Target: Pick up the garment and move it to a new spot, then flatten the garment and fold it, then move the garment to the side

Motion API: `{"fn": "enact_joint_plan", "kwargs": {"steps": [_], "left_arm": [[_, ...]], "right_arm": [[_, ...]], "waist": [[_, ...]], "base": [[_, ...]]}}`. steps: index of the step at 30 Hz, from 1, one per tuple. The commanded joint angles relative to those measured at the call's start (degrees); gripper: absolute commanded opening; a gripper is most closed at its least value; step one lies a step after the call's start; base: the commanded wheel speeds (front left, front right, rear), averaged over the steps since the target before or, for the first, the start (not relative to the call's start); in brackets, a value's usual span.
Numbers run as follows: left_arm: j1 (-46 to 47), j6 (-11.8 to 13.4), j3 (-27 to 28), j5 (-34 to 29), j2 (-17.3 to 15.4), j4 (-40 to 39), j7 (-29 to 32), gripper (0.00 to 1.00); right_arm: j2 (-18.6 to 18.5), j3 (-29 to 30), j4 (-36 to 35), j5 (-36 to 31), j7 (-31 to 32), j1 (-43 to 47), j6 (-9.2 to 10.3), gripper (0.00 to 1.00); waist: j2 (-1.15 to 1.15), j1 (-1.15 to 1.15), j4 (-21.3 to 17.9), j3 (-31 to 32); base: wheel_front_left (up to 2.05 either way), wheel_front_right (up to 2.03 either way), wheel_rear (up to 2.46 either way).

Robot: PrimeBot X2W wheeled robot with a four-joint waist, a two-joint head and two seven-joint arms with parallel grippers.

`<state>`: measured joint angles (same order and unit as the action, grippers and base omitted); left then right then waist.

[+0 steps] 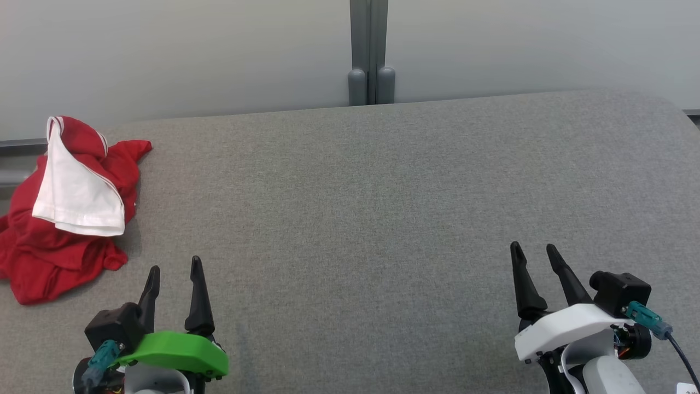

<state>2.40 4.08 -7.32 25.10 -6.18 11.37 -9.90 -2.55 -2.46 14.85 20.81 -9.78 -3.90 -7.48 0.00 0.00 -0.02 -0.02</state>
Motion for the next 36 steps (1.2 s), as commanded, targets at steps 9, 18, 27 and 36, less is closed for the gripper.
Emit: {"fn": "enact_joint_plan", "kwargs": {"steps": [9, 18, 27, 36], "left_arm": [[-0.5, -0.6, -0.3, -5.6, 0.1, -0.7, -1.5, 1.0], [-0.7, -0.4, -0.4, -10.2, 0.6, -0.3, -2.6, 1.0], [-1.3, -0.3, 0.2, -13.8, 1.0, 0.0, -3.6, 1.0], [-1.6, -1.3, 1.4, -14.6, 1.8, 0.9, -4.5, 1.0]], "right_arm": [[-0.4, -0.8, 0.0, -5.4, -1.7, -0.8, -0.01, 1.0], [-0.4, -0.8, -0.3, -10.0, -2.7, -0.2, -0.02, 1.0], [-0.4, -0.9, -0.3, -13.7, -3.8, -0.3, -0.01, 1.0], [-0.4, -1.2, -0.4, -16.8, -4.7, -0.1, -0.01, 1.0]], "waist": [[0.0, 0.0, 0.0, 0.1], [0.0, 0.0, 0.6, 0.4], [0.0, 0.0, 0.1, 0.6], [0.0, 0.0, -0.4, 0.6]], "base": [[0.0, 0.0, 0.0], [0.0, 0.0, 0.0], [0.0, 0.0, 0.0], [0.0, 0.0, 0.0]]}}
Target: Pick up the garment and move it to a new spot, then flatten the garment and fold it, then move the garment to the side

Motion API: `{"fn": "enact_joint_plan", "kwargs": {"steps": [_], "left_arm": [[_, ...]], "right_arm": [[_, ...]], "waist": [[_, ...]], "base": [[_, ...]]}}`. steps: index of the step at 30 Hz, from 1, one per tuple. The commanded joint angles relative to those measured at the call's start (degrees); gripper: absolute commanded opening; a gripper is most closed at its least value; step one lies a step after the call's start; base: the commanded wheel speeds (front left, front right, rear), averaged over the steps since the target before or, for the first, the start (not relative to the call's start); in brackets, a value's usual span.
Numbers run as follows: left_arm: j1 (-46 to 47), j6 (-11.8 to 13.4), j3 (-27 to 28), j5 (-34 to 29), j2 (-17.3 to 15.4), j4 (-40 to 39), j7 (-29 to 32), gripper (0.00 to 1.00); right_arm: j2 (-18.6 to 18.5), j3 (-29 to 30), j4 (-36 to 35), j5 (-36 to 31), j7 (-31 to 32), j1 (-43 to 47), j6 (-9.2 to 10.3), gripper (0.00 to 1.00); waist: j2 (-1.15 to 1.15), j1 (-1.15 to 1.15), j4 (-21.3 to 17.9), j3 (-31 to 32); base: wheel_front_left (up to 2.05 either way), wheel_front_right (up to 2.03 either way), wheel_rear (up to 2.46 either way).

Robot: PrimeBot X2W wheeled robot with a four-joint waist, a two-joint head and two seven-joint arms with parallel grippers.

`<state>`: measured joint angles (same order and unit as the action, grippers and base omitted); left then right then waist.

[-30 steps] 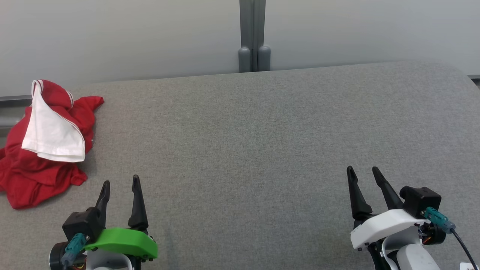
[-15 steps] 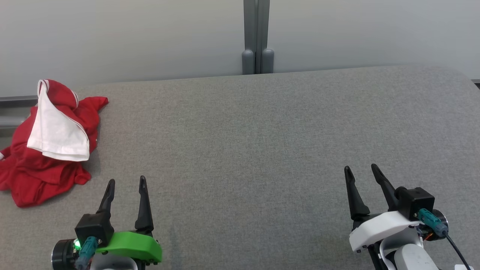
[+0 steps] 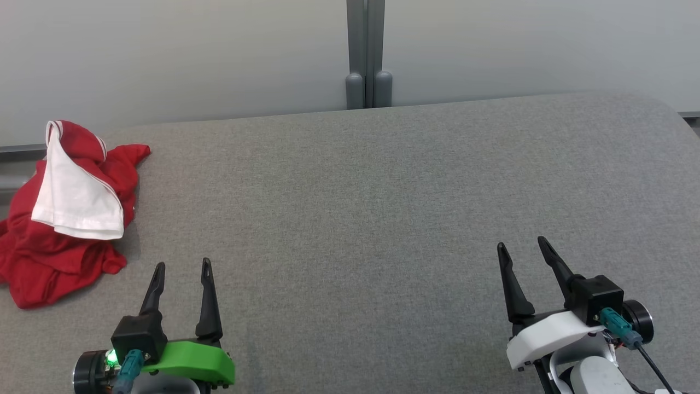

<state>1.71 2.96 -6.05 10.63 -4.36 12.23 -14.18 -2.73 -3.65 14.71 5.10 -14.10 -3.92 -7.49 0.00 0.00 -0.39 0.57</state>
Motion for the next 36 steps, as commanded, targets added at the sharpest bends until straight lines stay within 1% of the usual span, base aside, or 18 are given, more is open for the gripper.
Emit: {"fn": "enact_joint_plan", "kwargs": {"steps": [1, 3, 7, 20, 23, 25, 29, 36], "left_arm": [[-1.0, -0.6, 0.4, 0.2, 0.2, 0.1, -0.4, 1.0], [-1.0, -1.2, 0.8, 0.5, 0.5, 0.3, -0.7, 1.0], [-0.8, -1.8, 1.1, -0.8, 0.7, 0.5, -1.0, 1.0], [-1.0, -2.4, 2.0, -1.9, 1.2, 0.6, -1.0, 1.0], [-1.1, -2.3, 2.0, -2.1, 1.3, 0.8, -1.0, 1.0], [-1.0, -2.2, 2.1, -2.1, 1.3, 0.9, -1.0, 1.0], [-1.0, -2.1, 2.2, -2.3, 1.3, 0.9, -1.0, 1.0], [-1.3, -2.1, 3.0, -2.6, 1.4, 1.0, -1.0, 1.0]], "right_arm": [[-0.2, 0.0, -0.3, -1.2, -0.5, 0.0, 0.0, 1.0], [-0.2, -0.2, -0.4, -1.1, -0.8, 0.1, 0.0, 1.0], [-0.3, -0.5, -0.5, -2.0, -1.1, 0.1, 0.0, 1.0], [-0.3, -0.5, -1.0, -1.9, -1.1, 0.8, 0.01, 1.0], [-0.3, -0.4, -1.2, -1.9, -1.1, 1.2, 0.0, 1.0], [-0.3, -0.1, -1.3, -2.0, -1.1, 1.4, 0.01, 1.0], [-0.2, 0.2, -1.8, -1.7, -1.1, 2.0, 0.01, 1.0], [-0.3, 0.2, -2.2, -0.7, -1.1, 2.5, 0.01, 1.0]], "waist": [[0.0, 0.0, 0.0, 0.0], [0.0, 0.0, 0.0, 0.0], [0.0, 0.0, 0.0, 0.1], [0.0, 0.0, 0.7, 0.3], [0.0, 0.0, 1.5, 0.5], [0.0, 0.0, 2.7, 0.6], [0.0, 0.0, 6.2, 0.6], [0.0, 0.0, 14.5, 0.5]], "base": [[0.0, 0.0, 0.0], [0.0, 0.0, 0.0], [0.0, 0.0, 0.0], [0.0, 0.0, 0.0], [0.0, 0.0, 0.0], [0.0, 0.0, 0.0], [0.0, 0.0, 0.0], [0.0, 0.0, 0.0]]}}
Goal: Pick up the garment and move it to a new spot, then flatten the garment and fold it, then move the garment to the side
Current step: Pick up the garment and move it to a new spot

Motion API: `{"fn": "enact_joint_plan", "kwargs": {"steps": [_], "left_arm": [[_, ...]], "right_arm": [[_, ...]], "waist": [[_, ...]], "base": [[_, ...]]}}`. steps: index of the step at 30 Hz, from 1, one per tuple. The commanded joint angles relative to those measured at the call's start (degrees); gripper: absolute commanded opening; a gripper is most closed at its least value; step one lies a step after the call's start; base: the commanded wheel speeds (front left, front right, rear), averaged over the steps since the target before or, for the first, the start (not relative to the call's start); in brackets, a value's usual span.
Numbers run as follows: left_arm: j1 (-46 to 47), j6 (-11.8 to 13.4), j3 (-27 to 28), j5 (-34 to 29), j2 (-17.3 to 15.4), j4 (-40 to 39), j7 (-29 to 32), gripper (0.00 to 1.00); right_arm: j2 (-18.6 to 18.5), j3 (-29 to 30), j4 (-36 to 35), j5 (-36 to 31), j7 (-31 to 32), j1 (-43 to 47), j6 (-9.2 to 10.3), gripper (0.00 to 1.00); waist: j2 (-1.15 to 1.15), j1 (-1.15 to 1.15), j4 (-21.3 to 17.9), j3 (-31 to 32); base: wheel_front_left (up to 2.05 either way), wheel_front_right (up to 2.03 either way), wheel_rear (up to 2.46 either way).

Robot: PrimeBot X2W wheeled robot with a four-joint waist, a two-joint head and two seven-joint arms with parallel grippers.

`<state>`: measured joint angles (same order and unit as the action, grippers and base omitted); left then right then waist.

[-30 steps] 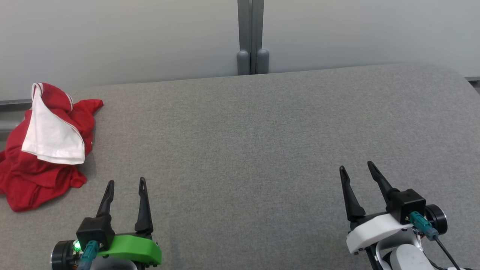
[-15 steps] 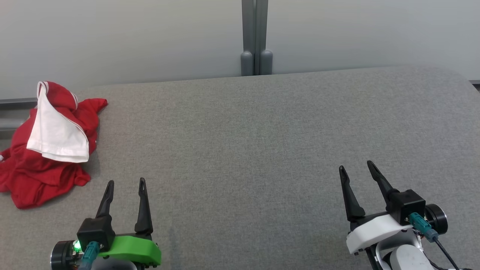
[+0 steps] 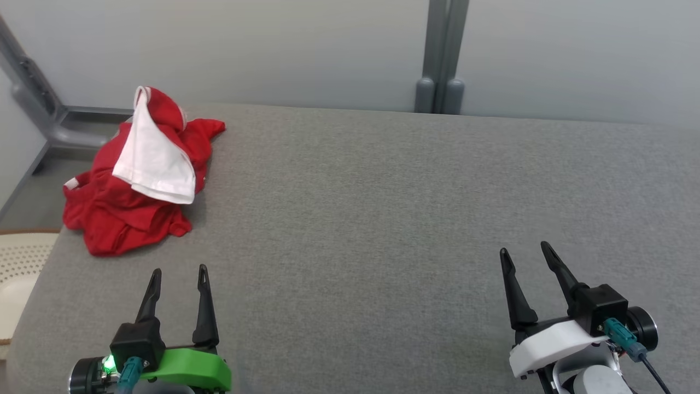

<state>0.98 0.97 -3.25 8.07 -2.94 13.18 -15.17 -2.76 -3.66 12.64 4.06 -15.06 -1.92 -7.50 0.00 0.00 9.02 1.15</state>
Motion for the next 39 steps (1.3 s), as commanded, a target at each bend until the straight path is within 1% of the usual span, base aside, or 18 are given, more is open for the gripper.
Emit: {"fn": "enact_joint_plan", "kwargs": {"steps": [1, 6, 10, 14, 19, 29, 32, 36, 39], "left_arm": [[-0.7, -0.1, 0.4, -0.2, -0.1, 0.1, 0.0, 1.0], [-1.1, -0.4, 1.4, -0.5, -0.1, 0.0, 0.0, 1.0], [-1.7, -0.4, 2.1, -0.6, -0.1, -0.1, 0.0, 1.0], [-2.0, -0.6, 2.9, -0.7, -0.1, -0.3, 0.0, 1.0], [-2.0, -0.6, 3.5, -0.6, 0.0, -0.5, 0.0, 1.0], [-2.4, -0.3, 4.0, -0.3, 0.0, -0.9, 0.0, 1.0], [-1.2, -0.8, 3.8, -0.1, 0.0, -0.3, 0.0, 1.0], [3.9, -2.1, 3.3, 0.4, -0.1, 3.0, 0.0, 1.0], [11.0, -3.5, 3.5, 2.3, -0.1, 8.8, 0.8, 1.0]], "right_arm": [[-0.2, 0.1, -0.1, 0.6, -0.2, 0.5, 0.02, 1.0], [-0.2, -0.4, 0.1, 1.4, -0.2, 0.6, 0.02, 1.0], [-0.2, -0.7, 0.3, 1.8, -0.2, 0.4, 0.03, 1.0], [-0.2, -1.1, 0.3, 1.7, -0.2, 0.0, 0.03, 1.0], [-0.2, -1.3, 0.3, 1.8, -0.2, 0.0, 0.03, 1.0], [-0.2, -1.6, 0.9, 1.6, -0.2, -0.6, 0.03, 1.0], [-0.2, -1.4, 0.8, 1.1, -0.2, -0.8, 0.03, 1.0], [-0.2, -1.5, 0.6, 0.1, -0.2, -1.5, 0.03, 1.0], [-0.2, -1.8, 0.3, -1.4, -0.2, -2.4, 0.03, 1.0]], "waist": [[0.0, 0.0, 6.1, 0.0], [0.0, 0.0, 11.7, 0.0], [0.0, 0.0, 15.3, -0.1], [0.0, 0.0, 18.0, -0.3], [0.0, 0.0, 20.1, -0.5], [0.0, 0.0, 20.5, -1.1], [0.0, 0.0, 19.9, -1.5], [0.0, 0.0, 18.9, -3.1], [0.0, 0.0, 17.8, -5.4]], "base": [[0.0, 0.0, 0.0], [0.0, 0.0, 0.0], [0.0, 0.0, 0.0], [0.0, 0.0, 0.0], [0.0, 0.0, 0.0], [0.0, 0.0, 0.0], [0.0, 0.0, 0.0], [0.0, 0.0, 0.0], [0.0, 0.0, 0.0]]}}
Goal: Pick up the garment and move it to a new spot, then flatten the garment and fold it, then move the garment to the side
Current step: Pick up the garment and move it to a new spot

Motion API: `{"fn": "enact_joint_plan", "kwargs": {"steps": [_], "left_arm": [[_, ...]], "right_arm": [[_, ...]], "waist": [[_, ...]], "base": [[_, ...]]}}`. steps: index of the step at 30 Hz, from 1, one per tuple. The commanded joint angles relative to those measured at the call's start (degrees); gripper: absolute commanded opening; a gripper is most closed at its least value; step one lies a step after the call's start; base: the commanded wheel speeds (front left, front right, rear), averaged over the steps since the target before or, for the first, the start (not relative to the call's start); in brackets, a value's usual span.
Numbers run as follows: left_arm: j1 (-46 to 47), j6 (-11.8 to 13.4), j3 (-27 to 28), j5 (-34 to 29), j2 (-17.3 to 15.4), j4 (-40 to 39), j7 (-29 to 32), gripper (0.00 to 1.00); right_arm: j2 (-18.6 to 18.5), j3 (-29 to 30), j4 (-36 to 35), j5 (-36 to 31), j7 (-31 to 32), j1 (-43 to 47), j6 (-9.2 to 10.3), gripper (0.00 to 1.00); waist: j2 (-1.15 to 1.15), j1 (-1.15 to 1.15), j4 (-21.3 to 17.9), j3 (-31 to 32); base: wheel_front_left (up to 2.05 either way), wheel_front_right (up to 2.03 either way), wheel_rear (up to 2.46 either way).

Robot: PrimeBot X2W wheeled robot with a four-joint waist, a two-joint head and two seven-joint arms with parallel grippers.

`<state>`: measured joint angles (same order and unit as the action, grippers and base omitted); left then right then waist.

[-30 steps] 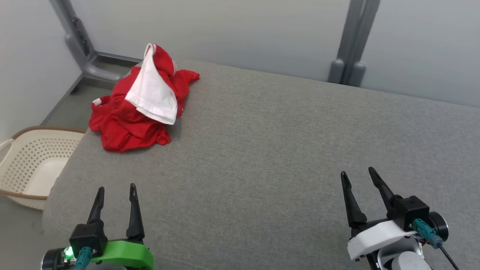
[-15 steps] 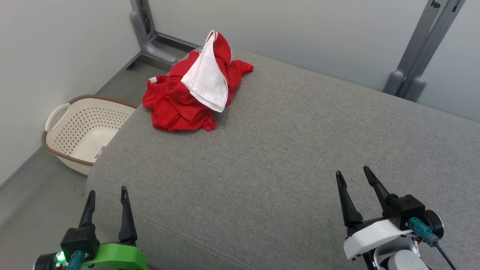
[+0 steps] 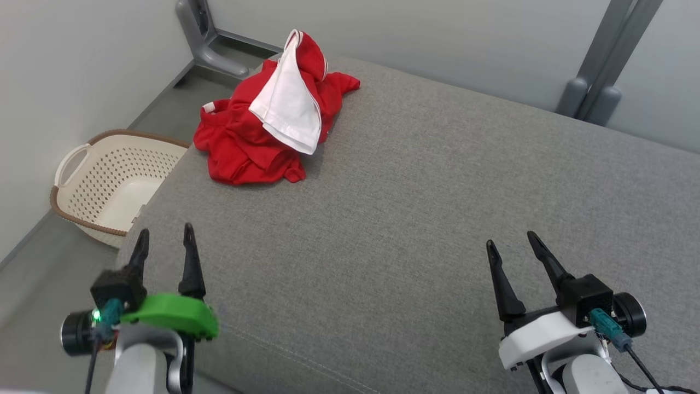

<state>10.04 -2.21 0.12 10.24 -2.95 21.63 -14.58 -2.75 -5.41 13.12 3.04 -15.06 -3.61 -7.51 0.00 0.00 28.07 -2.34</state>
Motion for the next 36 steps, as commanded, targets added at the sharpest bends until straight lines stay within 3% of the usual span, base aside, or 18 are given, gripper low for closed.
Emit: {"fn": "enact_joint_plan", "kwargs": {"steps": [1, 12, 19, 26, 32, 33, 34, 35, 36], "left_arm": [[4.4, -0.9, 0.1, 1.1, 0.0, 2.6, 1.3, 1.0], [34.9, -4.7, 1.9, 10.3, -2.6, 24.3, 7.2, 1.0], [44.9, -5.2, 2.1, 15.7, -7.1, 30.1, 9.5, 1.0], [48.0, -5.3, 0.1, 21.6, -12.2, 32.8, 12.9, 1.0], [49.1, 0.1, -0.6, 19.0, -15.8, 39.0, 13.2, 1.0], [49.0, 0.6, -0.9, 18.6, -16.2, 39.6, 13.2, 0.82], [49.2, 1.1, -1.0, 18.4, -16.5, 40.1, 12.4, 0.27], [49.3, 1.6, -1.1, 18.2, -16.6, 40.3, 11.9, 0.0], [49.4, 1.7, -1.4, 17.7, -16.7, 40.4, 11.2, 0.0]], "right_arm": [[-0.2, -0.2, -0.3, -1.0, -0.1, -1.2, 0.04, 1.0], [-0.3, -3.1, -5.4, -7.4, 3.7, -6.4, 0.05, 1.0], [-0.2, -3.8, -10.1, -9.4, 5.2, -7.2, 0.06, 1.0], [-0.2, -3.9, -12.5, -8.9, 5.3, -6.6, 0.05, 1.0], [-0.2, -4.1, -12.3, -8.0, 4.6, -6.8, 0.06, 1.0], [-0.2, -4.1, -12.2, -8.0, 4.5, -6.8, 0.05, 1.0], [-0.2, -4.0, -11.9, -7.8, 4.3, -6.8, 0.06, 1.0], [-0.2, -4.1, -11.6, -7.6, 4.2, -6.8, 0.05, 1.0], [-0.2, -4.1, -11.4, -7.4, 3.9, -6.8, 0.05, 1.0]], "waist": [[0.0, 0.0, -1.7, -2.8], [0.0, 0.0, -11.9, -16.0], [0.0, 0.0, -17.9, -23.1], [0.0, 0.0, -22.3, -26.8], [0.0, 0.0, -25.0, -26.6], [0.0, 0.0, -25.2, -26.4], [0.0, 0.0, -25.4, -25.9], [0.0, 0.0, -25.5, -25.5], [0.0, 0.0, -25.6, -24.7]], "base": [[0.0, 0.0, 0.0], [0.0, 0.0, 0.0], [0.0, 0.0, 0.0], [0.0, 0.0, 0.0], [0.0, 0.0, 0.0], [0.0, 0.0, 0.0], [0.0, 0.0, 0.0], [0.0, 0.0, 0.0], [0.0, 0.0, 0.0]]}}
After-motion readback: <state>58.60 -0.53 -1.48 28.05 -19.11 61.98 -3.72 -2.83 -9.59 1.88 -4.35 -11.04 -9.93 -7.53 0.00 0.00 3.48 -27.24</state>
